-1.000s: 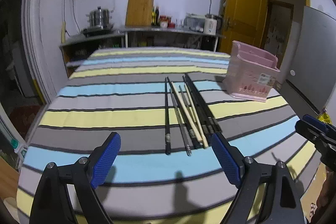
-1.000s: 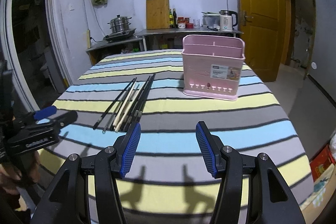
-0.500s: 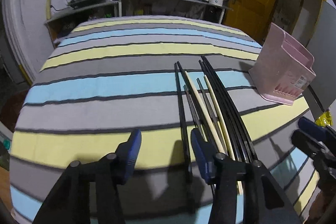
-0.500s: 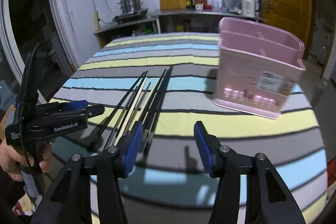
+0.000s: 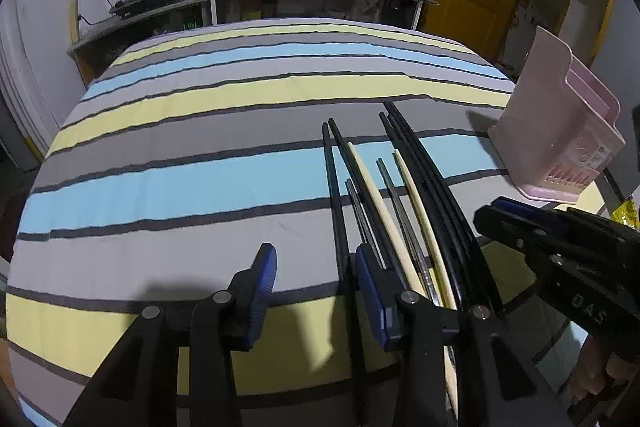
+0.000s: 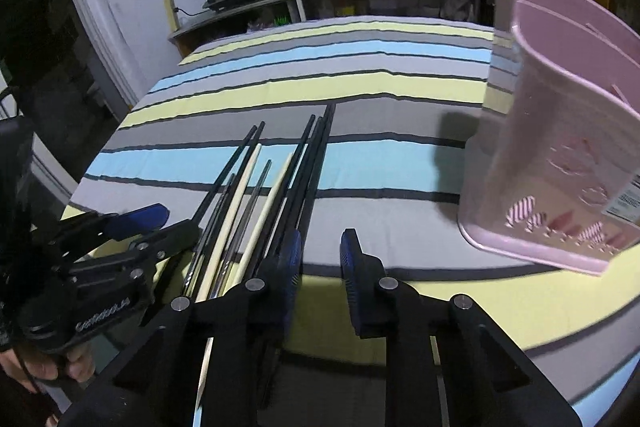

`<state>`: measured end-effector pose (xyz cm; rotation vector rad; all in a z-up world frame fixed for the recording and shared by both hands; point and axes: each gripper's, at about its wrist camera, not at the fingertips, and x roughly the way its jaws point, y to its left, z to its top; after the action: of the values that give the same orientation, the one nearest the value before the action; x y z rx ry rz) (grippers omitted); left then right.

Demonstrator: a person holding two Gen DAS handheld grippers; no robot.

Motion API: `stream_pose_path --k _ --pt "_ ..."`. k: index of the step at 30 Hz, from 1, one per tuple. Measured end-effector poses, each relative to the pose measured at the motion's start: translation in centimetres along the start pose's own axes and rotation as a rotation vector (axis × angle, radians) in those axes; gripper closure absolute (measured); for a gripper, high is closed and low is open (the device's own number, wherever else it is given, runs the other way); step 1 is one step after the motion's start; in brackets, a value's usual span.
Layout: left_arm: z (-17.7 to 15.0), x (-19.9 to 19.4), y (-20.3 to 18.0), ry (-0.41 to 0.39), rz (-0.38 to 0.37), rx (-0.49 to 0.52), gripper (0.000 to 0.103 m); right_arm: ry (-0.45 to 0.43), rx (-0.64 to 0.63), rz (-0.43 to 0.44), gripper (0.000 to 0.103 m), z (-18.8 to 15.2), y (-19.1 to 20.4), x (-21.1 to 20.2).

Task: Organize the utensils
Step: 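Close the left tool on a black chopstick while the right tool grasps another black chopstick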

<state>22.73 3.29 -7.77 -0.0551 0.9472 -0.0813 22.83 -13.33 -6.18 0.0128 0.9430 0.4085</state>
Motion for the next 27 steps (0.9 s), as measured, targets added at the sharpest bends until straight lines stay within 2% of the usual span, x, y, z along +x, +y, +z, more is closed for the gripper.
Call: stream_pose_path --k 7,12,18,24,27 --pt "0.5 0.6 -0.6 -0.009 0.059 0.018 0.063 0.024 -0.017 0.005 0.082 1.2 0.3 1.7" --pt "0.6 0.4 0.7 -0.014 0.080 -0.027 0.083 0.031 -0.023 -0.008 0.082 1.5 0.0 1.8" --pt "1.1 0.6 1.4 0.002 0.068 -0.055 0.083 0.043 -0.025 -0.026 0.082 2.0 0.2 2.3" --pt "2.8 1.5 2.2 0.035 0.024 -0.083 0.083 0.066 -0.027 -0.040 0.082 3.5 0.3 3.4" --pt "3.5 2.1 2.1 0.037 0.026 -0.077 0.083 0.073 -0.037 -0.047 0.083 4.1 0.4 4.0"
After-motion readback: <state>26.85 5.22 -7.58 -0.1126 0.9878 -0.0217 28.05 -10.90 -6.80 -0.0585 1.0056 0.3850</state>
